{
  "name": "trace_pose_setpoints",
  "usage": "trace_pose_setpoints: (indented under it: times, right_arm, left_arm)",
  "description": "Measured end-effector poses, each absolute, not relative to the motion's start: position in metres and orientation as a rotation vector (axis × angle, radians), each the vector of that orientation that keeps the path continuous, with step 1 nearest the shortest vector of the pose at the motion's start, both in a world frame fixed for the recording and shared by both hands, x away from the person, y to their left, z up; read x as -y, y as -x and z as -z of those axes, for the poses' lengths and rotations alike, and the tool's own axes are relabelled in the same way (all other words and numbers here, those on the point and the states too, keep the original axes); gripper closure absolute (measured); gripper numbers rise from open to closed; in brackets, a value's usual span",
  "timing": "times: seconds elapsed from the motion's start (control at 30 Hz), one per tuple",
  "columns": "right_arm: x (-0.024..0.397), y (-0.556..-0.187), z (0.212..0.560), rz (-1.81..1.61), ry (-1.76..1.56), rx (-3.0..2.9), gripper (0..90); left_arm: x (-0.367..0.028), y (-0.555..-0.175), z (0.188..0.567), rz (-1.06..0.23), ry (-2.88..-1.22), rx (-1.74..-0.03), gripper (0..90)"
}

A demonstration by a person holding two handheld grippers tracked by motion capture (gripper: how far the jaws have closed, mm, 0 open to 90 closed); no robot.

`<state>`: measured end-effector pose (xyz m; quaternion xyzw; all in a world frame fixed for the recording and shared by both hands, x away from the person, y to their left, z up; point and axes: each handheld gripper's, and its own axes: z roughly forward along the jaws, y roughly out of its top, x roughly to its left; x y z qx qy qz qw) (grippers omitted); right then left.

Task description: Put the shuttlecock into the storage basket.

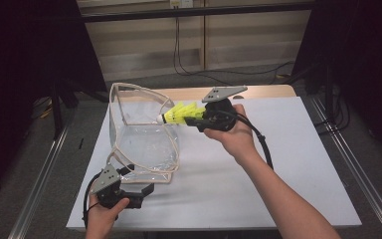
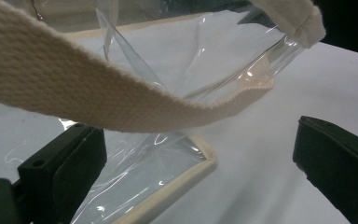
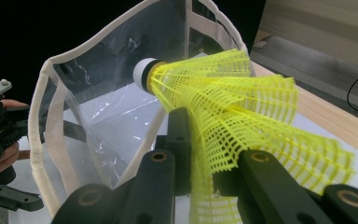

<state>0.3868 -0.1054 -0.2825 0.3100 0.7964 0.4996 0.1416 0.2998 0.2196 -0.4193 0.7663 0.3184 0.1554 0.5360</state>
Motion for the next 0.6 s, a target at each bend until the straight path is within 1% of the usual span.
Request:
trace_pose_setpoints:
  times: [0.6]
  right_arm:
    - [0.0957, -0.3882, 0.2808, -1.435, -0.877, -2.312, 80.2]
  left_arm:
    - [-0.2205, -0.2992, 0.4191, -0.374, -1.822, -0.758, 2.8]
